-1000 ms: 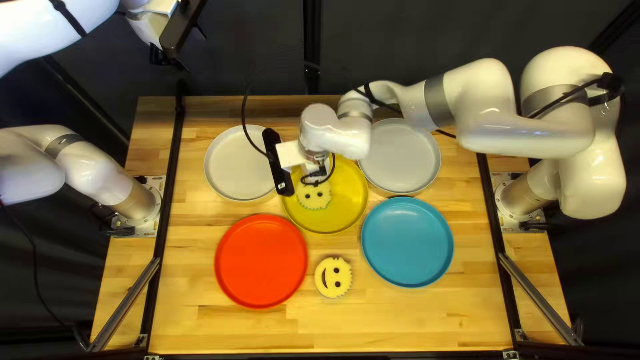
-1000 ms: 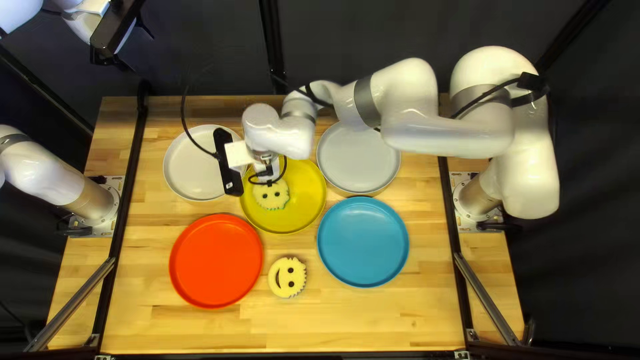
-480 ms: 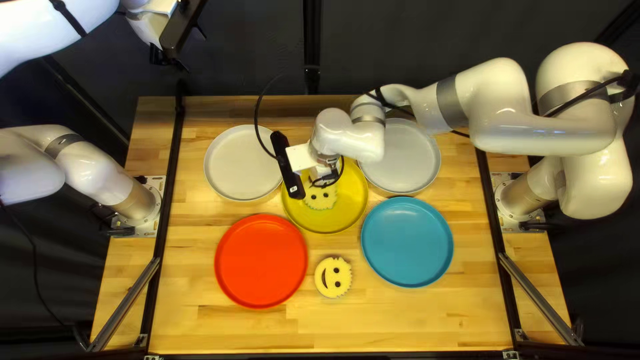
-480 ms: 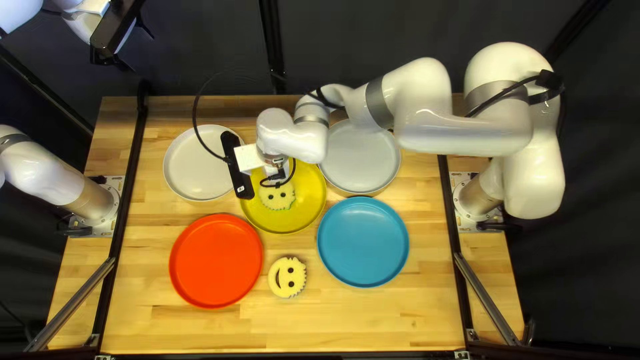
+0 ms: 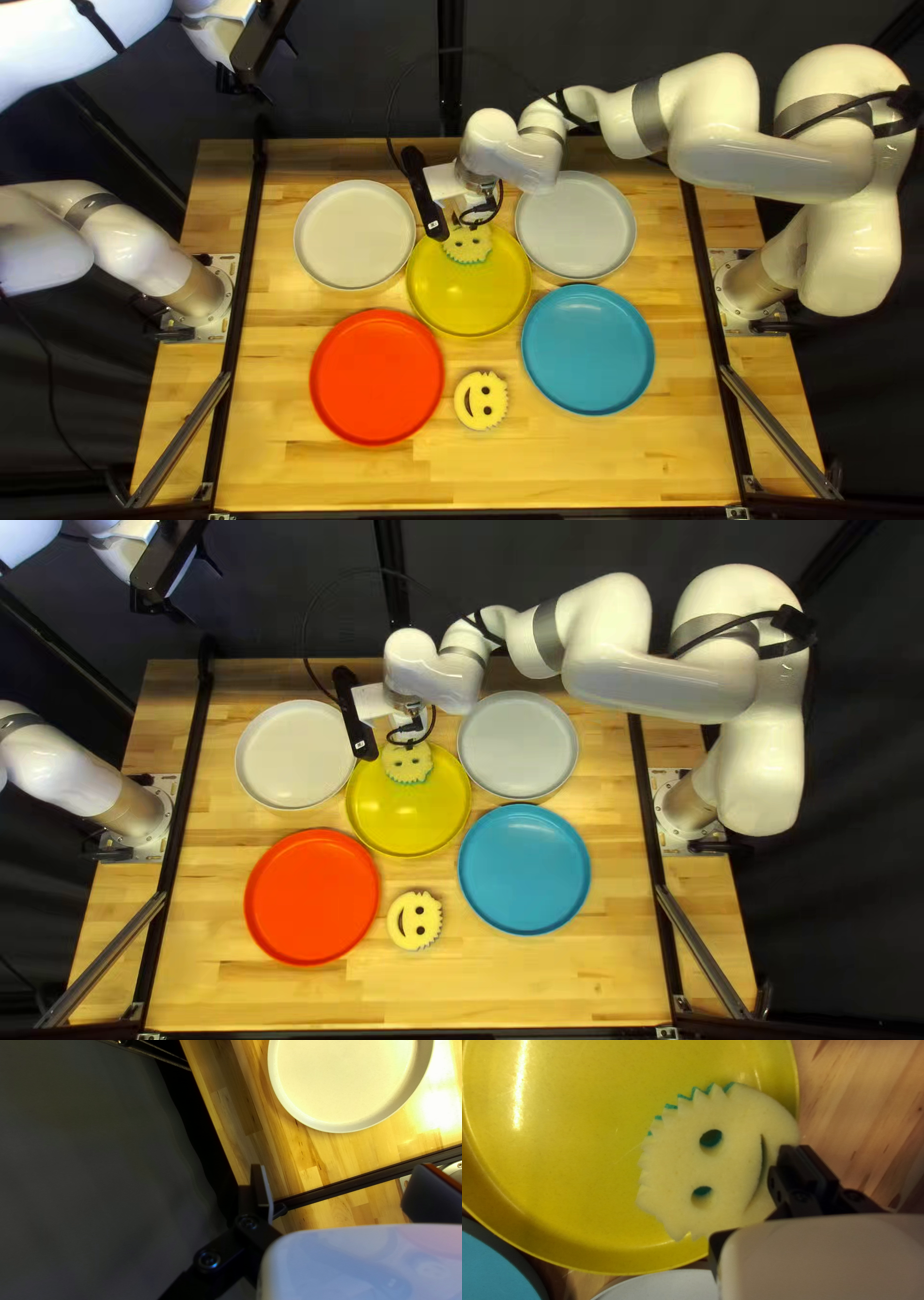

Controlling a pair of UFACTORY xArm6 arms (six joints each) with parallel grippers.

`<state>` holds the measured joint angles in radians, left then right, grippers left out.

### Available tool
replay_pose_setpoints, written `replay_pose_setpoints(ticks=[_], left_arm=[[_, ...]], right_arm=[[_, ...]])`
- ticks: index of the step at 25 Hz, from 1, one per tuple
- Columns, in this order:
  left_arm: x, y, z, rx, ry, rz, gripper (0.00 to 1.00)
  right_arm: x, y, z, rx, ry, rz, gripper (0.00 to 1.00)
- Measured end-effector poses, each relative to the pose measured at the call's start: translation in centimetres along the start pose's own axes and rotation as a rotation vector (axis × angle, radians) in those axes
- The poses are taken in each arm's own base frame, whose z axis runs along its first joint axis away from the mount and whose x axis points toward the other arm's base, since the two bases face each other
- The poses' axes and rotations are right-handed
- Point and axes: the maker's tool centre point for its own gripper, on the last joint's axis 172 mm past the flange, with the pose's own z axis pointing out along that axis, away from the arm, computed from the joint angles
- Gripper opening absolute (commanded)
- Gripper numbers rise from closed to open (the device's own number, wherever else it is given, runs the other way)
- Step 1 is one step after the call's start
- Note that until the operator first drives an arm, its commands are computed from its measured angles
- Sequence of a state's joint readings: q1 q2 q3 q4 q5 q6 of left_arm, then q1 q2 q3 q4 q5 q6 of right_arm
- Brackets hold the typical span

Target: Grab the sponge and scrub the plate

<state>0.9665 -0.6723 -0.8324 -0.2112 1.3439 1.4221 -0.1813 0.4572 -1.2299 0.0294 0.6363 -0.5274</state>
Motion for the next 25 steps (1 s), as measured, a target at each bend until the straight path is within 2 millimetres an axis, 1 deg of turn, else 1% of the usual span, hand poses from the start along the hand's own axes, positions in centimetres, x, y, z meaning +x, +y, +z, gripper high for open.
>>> replay_pose_setpoints(ticks=[2, 8, 10, 12, 14, 16, 22, 25], left_arm=[[0.0, 0.0, 0.0, 0.000, 0.000, 0.000, 1.00], [0.0, 0.0, 0.0, 0.000, 0.000, 0.000, 1.00], [0.0, 0.0, 0.0, 0.000, 0.000, 0.000, 1.00], [0.0, 0.0, 0.0, 0.000, 0.000, 0.000, 1.00], [0.0, 0.0, 0.0, 0.000, 0.000, 0.000, 1.00], [0.0, 0.0, 0.0, 0.000, 0.000, 0.000, 1.00], [0.0, 0.0, 0.0, 0.000, 0.000, 0.000, 1.00], [0.0, 0.0, 0.0, 0.000, 0.000, 0.000, 1.00]], right_arm=[[0.7, -1.6, -0.2, -0.004, -0.002, -0.002, 0.00], [1.8, -6.0, -2.3, -0.036, -0.004, -0.019, 0.00], [2.1, -7.2, -2.4, -0.044, -0.005, -0.029, 0.00], [2.3, -7.8, -2.0, -0.048, -0.006, -0.036, 0.00], [2.2, -7.6, -1.3, -0.047, -0.009, -0.043, 0.00], [1.9, -6.8, -0.9, -0.044, -0.010, -0.044, 0.00], [0.6, -2.9, -0.9, -0.035, -0.013, -0.034, 0.00], [-0.1, -1.6, -1.1, -0.031, -0.016, -0.028, 0.00]])
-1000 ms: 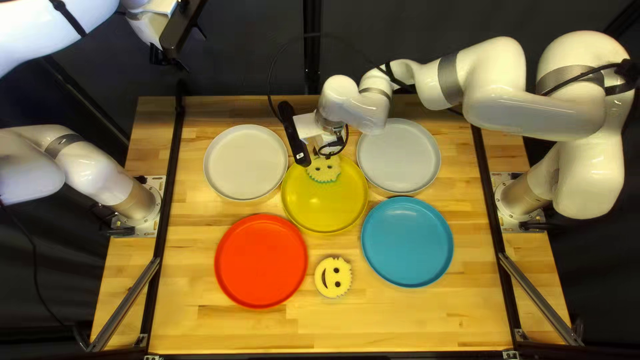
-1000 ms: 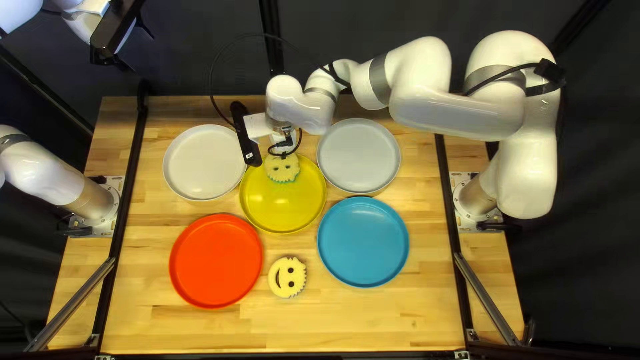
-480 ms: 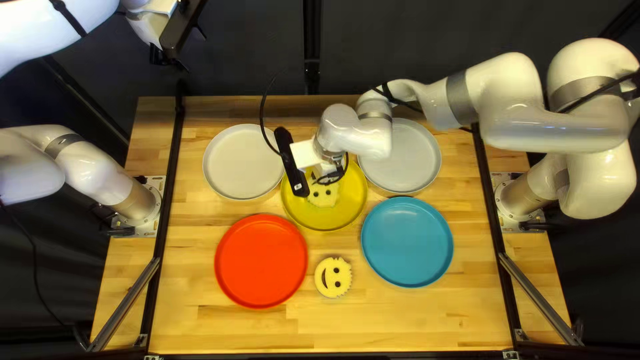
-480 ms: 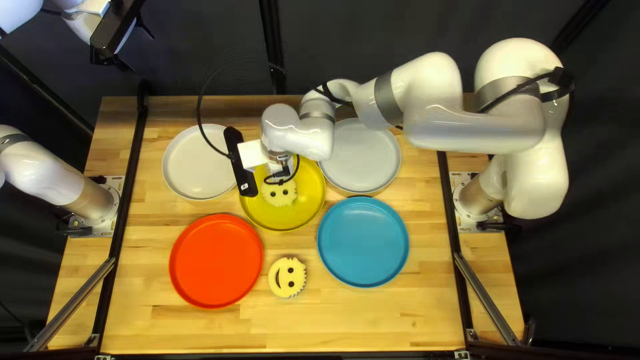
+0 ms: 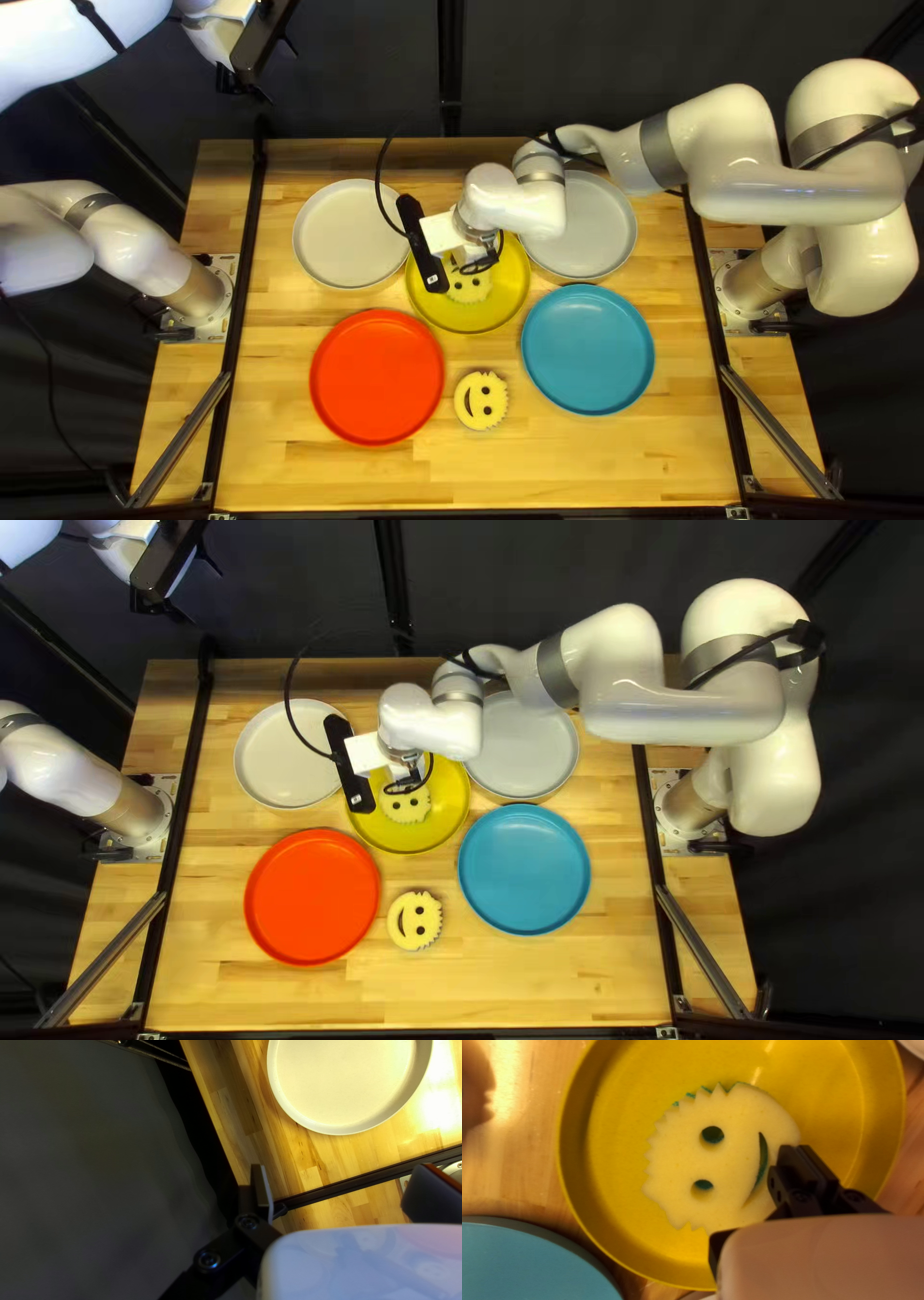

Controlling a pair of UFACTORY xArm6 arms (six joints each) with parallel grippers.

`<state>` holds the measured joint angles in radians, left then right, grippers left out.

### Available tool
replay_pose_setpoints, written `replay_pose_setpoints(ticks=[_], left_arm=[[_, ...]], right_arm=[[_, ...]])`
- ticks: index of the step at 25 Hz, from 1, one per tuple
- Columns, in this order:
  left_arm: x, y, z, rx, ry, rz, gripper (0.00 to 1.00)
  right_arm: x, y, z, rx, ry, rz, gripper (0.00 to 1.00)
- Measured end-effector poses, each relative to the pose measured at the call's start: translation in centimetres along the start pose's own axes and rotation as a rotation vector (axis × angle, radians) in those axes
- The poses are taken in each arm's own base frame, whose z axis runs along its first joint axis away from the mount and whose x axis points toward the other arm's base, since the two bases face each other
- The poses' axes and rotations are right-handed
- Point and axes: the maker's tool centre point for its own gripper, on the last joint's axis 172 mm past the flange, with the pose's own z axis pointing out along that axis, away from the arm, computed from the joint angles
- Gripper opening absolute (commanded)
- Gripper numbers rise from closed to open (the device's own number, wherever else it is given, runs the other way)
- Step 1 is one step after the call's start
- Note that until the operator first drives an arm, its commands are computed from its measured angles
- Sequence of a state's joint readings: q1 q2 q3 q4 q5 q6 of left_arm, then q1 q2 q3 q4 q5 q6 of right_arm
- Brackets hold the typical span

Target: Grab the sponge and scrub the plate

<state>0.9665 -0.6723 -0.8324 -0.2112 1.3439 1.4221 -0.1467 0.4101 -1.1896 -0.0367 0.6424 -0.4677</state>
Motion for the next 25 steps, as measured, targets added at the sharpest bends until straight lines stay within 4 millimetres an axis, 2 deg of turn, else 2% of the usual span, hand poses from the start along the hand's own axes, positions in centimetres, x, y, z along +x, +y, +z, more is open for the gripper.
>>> replay_pose_setpoints(ticks=[5, 7, 10, 15, 19, 22, 25], left_arm=[[0.0, 0.0, 0.0, 0.000, 0.000, 0.000, 1.00], [0.0, 0.0, 0.0, 0.000, 0.000, 0.000, 1.00], [0.0, 0.0, 0.0, 0.000, 0.000, 0.000, 1.00], [0.0, 0.0, 0.0, 0.000, 0.000, 0.000, 1.00], [0.0, 0.0, 0.0, 0.000, 0.000, 0.000, 1.00], [0.0, 0.0, 0.0, 0.000, 0.000, 0.000, 1.00], [0.0, 0.0, 0.0, 0.000, 0.000, 0.000, 1.00]], right_arm=[[-1.6, 1.8, -1.0, 0.007, -0.001, 0.018, 0.00], [-1.9, 1.8, -1.1, 0.011, -0.002, 0.022, 0.00], [-1.6, 0.4, -1.0, 0.016, -0.003, 0.018, 0.00], [-0.4, -3.6, -1.0, 0.016, -0.003, -0.002, 0.00], [0.2, -5.9, -0.9, 0.008, 0.000, -0.023, 0.00], [0.5, -7.0, -0.4, 0.007, 0.005, -0.040, 0.00], [0.5, -7.1, -0.1, 0.010, 0.010, -0.053, 0.00]])
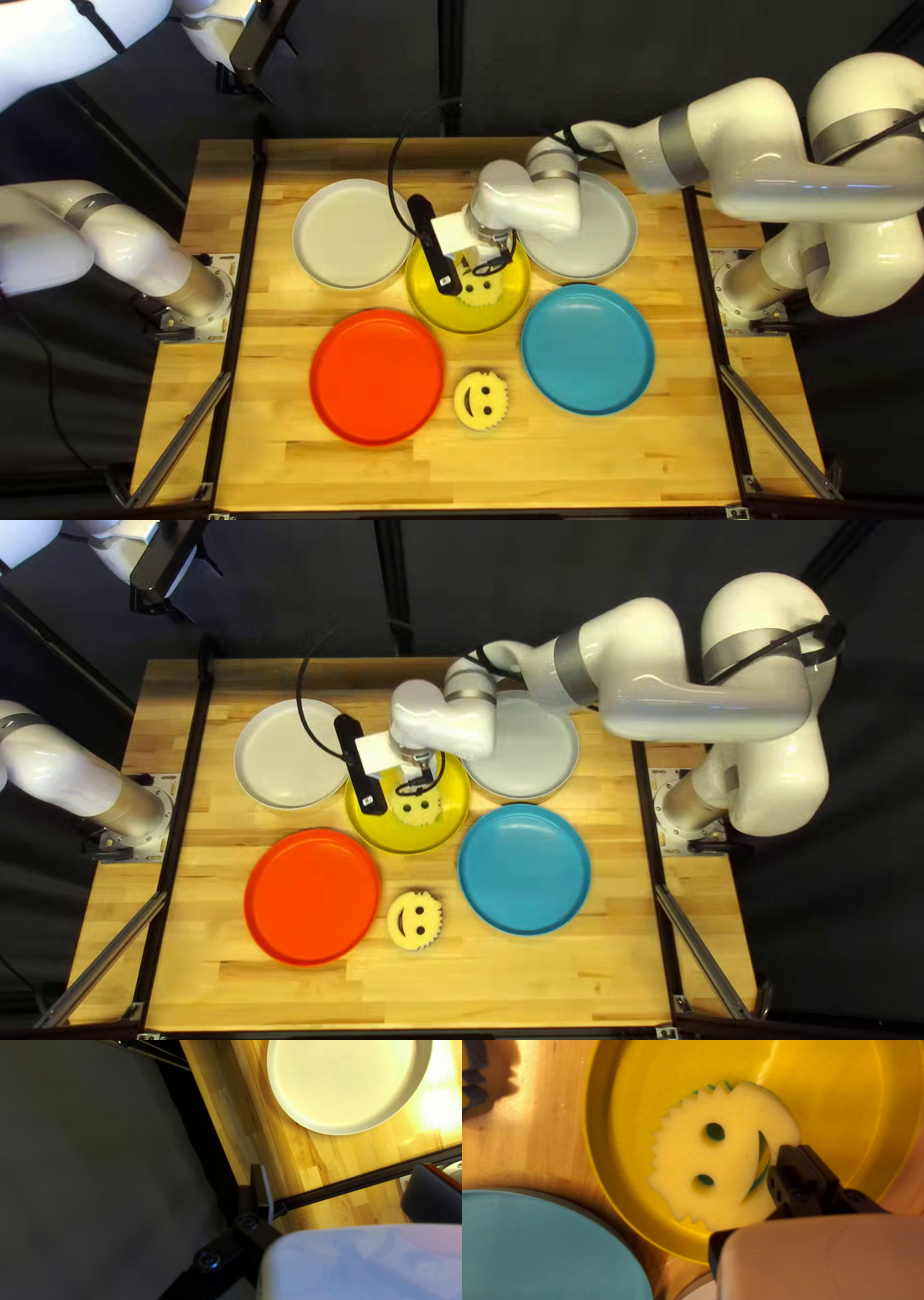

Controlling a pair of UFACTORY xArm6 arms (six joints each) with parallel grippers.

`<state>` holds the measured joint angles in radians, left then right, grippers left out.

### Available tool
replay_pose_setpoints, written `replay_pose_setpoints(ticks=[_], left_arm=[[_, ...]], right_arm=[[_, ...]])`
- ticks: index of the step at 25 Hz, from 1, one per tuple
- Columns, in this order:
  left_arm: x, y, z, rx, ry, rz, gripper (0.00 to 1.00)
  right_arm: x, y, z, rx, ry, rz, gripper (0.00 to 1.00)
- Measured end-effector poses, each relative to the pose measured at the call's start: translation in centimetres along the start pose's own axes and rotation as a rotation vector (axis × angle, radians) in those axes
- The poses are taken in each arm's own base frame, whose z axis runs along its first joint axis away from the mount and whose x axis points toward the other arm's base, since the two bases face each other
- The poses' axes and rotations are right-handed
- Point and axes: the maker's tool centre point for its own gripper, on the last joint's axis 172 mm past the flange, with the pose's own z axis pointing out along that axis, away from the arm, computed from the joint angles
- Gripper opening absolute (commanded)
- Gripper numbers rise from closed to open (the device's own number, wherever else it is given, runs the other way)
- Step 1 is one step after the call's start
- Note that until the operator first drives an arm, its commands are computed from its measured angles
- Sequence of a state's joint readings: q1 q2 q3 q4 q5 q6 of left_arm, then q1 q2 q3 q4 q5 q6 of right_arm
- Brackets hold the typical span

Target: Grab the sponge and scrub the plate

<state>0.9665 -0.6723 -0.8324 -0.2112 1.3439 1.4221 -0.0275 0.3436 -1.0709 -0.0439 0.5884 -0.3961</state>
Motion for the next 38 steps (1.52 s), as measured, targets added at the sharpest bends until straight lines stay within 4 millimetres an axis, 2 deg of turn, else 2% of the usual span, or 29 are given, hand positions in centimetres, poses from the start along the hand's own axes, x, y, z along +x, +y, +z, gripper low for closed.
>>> replay_pose_setpoints(ticks=[14, 18, 22, 33, 35, 38], left_arm=[[0.0, 0.0, 0.0, 0.000, 0.000, 0.000, 1.00], [0.0, 0.0, 0.0, 0.000, 0.000, 0.000, 1.00], [0.0, 0.0, 0.0, 0.000, 0.000, 0.000, 1.00], [0.0, 0.0, 0.0, 0.000, 0.000, 0.000, 1.00], [0.0, 0.0, 0.0, 0.000, 0.000, 0.000, 1.00], [0.0, 0.0, 0.0, 0.000, 0.000, 0.000, 1.00]], right_arm=[[-3.2, 6.8, -0.3, 0.019, 0.003, 0.031, 0.00], [-4.2, 7.6, -0.9, 0.010, 0.000, 0.039, 0.00], [-4.4, 6.6, -0.8, 0.004, 0.005, 0.031, 0.00], [-3.6, -0.4, -0.7, -0.011, 0.016, -0.028, 0.00], [-3.4, -1.0, -0.8, -0.017, 0.017, -0.038, 0.00], [-3.4, -1.0, -0.9, -0.021, 0.018, -0.047, 0.00]])
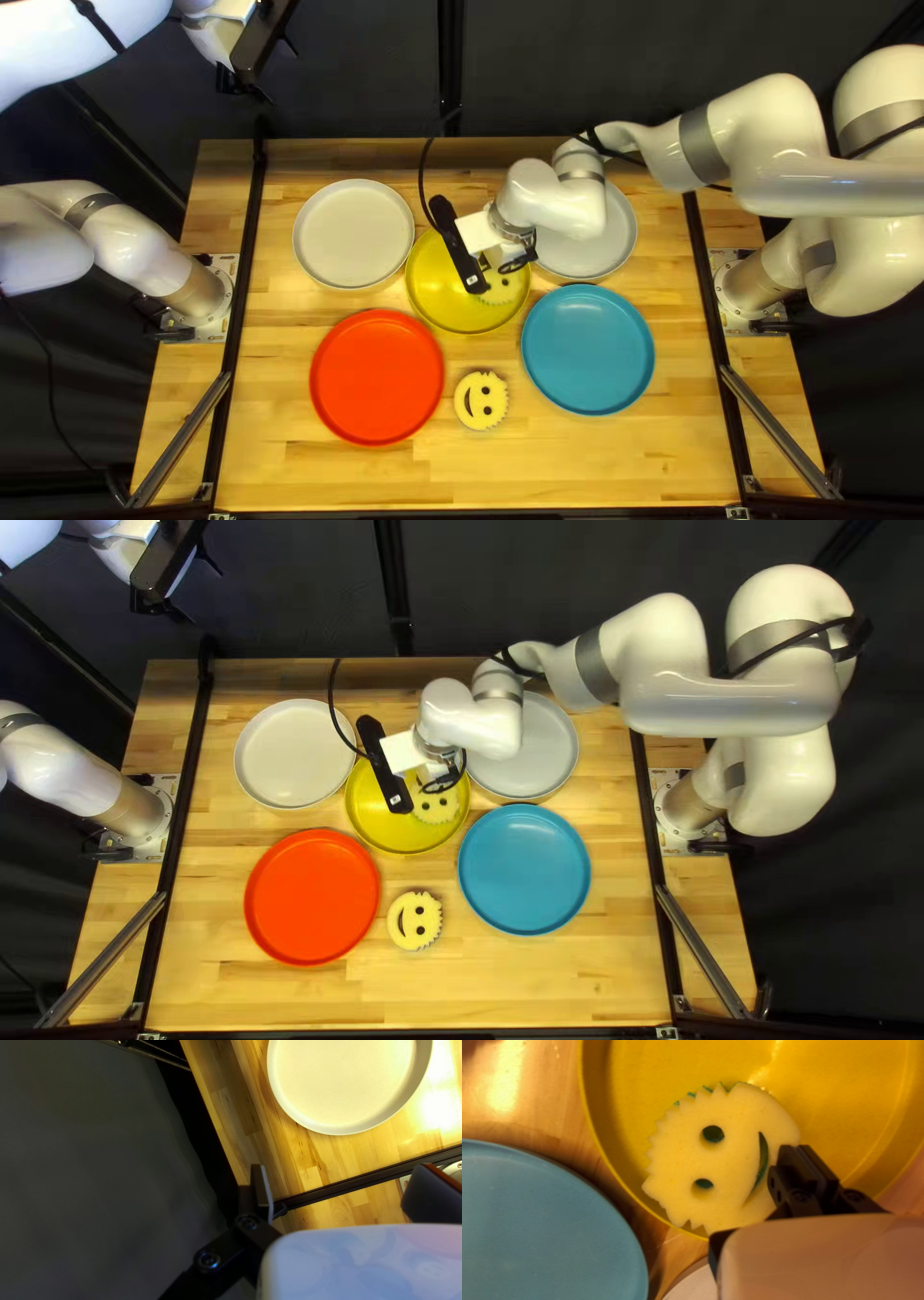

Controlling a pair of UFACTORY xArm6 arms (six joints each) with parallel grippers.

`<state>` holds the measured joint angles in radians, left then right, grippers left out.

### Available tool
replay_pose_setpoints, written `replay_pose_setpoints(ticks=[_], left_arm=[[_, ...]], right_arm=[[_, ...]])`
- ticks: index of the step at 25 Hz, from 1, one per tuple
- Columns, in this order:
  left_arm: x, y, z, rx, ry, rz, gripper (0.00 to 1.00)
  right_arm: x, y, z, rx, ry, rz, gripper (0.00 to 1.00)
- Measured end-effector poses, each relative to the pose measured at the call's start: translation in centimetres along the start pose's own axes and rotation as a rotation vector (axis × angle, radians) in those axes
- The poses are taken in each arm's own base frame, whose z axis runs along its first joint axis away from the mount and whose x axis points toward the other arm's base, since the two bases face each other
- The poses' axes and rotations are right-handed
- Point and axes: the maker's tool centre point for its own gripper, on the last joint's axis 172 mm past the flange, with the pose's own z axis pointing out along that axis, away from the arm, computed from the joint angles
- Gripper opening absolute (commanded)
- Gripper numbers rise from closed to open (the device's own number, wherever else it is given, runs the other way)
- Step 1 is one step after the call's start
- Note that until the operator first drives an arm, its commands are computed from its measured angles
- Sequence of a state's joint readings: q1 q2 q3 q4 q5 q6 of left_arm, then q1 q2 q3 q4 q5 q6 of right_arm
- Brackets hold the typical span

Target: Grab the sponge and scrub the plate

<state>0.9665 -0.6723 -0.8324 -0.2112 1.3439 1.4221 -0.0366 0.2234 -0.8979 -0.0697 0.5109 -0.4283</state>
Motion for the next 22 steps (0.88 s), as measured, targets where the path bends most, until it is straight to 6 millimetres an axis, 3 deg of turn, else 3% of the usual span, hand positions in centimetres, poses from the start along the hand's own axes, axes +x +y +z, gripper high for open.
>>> replay_pose_setpoints(ticks=[4, 10, 14, 18, 22], left_arm=[[0.0, 0.0, 0.0, 0.000, 0.000, 0.000, 1.00], [0.0, 0.0, 0.0, 0.000, 0.000, 0.000, 1.00], [0.0, 0.0, 0.0, 0.000, 0.000, 0.000, 1.00], [0.0, 0.0, 0.0, 0.000, 0.000, 0.000, 1.00], [0.0, 0.0, 0.0, 0.000, 0.000, 0.000, 1.00]], right_arm=[[-0.5, 1.7, 0.4, 0.003, 0.002, -0.006, 0.00], [-1.1, 6.3, 1.2, 0.016, 0.008, -0.003, 0.00], [-1.2, 8.3, 1.5, 0.025, 0.009, 0.001, 0.00], [-0.6, 9.0, 1.3, 0.026, 0.011, 0.000, 0.00], [0.2, 7.9, 1.0, 0.023, 0.011, -0.005, 0.00]])
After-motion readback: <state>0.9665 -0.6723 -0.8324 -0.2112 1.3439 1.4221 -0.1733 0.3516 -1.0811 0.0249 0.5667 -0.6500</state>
